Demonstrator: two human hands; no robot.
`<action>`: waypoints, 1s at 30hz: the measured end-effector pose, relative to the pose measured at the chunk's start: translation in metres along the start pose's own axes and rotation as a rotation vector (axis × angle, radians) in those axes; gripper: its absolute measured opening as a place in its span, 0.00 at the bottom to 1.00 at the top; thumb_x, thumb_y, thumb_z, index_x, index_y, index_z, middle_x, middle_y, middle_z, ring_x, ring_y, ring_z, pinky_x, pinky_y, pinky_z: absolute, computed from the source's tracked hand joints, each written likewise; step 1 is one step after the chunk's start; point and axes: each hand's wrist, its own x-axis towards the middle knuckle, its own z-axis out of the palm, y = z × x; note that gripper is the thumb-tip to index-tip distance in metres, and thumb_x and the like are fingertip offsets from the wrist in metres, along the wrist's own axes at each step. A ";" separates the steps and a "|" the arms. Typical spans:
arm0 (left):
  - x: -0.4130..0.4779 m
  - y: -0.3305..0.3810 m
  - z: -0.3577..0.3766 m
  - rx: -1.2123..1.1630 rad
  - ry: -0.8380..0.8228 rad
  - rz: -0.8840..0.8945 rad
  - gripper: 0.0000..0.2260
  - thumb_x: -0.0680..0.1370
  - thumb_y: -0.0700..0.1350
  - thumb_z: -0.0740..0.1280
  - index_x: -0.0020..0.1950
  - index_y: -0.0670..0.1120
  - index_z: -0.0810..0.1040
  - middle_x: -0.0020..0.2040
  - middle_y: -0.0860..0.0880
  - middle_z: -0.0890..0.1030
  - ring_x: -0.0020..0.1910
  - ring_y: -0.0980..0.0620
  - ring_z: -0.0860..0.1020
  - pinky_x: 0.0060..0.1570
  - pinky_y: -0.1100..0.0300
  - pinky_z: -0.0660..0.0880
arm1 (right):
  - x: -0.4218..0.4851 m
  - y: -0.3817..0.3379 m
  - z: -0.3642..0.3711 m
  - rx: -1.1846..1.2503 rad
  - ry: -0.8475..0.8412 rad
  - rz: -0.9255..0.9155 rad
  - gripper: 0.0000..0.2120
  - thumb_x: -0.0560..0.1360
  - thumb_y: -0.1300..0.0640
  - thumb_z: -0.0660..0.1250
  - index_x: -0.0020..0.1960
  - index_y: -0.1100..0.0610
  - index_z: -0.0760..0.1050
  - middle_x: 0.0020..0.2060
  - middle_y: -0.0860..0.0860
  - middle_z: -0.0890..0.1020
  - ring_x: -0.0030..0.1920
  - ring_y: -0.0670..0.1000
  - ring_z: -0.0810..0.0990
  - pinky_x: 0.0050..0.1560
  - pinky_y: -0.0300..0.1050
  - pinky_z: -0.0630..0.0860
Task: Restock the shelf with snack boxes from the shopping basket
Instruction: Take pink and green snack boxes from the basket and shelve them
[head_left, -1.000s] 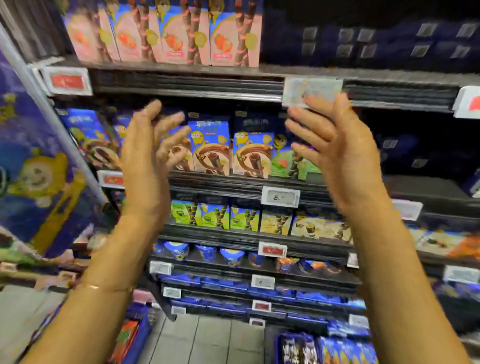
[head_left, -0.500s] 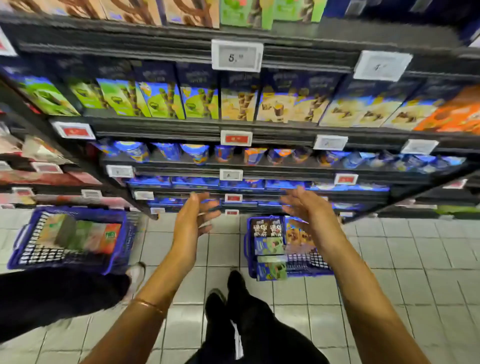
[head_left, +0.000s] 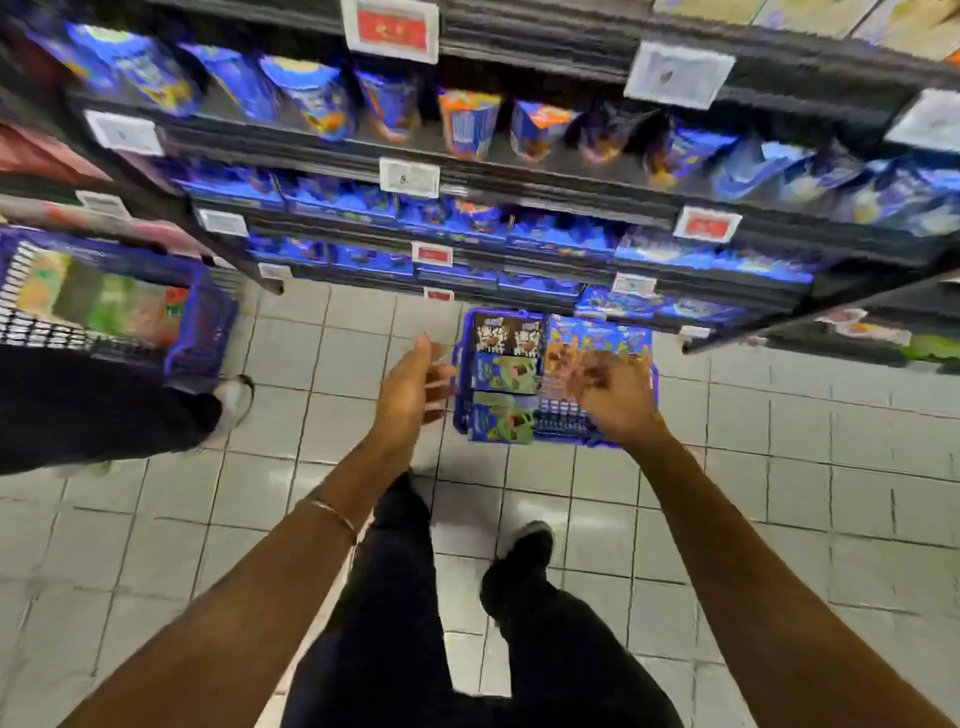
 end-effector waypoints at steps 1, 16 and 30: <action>0.013 -0.013 0.009 0.000 0.006 -0.010 0.25 0.86 0.63 0.53 0.67 0.48 0.79 0.57 0.47 0.86 0.57 0.45 0.84 0.51 0.54 0.77 | 0.013 0.014 0.009 -0.032 -0.034 -0.001 0.06 0.78 0.58 0.69 0.42 0.57 0.78 0.35 0.54 0.79 0.34 0.47 0.74 0.38 0.30 0.68; 0.330 -0.191 0.063 -0.002 0.070 -0.011 0.26 0.84 0.68 0.53 0.57 0.51 0.81 0.50 0.51 0.85 0.44 0.50 0.81 0.44 0.56 0.73 | 0.294 0.188 0.239 -0.568 -0.311 -0.306 0.40 0.75 0.49 0.73 0.81 0.56 0.58 0.77 0.59 0.66 0.76 0.60 0.65 0.72 0.54 0.68; 0.327 -0.184 0.081 -0.023 0.029 0.212 0.17 0.84 0.64 0.61 0.49 0.53 0.81 0.47 0.54 0.85 0.49 0.49 0.82 0.51 0.53 0.75 | 0.304 0.222 0.227 -0.130 -0.109 -0.564 0.16 0.69 0.63 0.79 0.54 0.55 0.81 0.51 0.51 0.80 0.52 0.52 0.79 0.55 0.56 0.78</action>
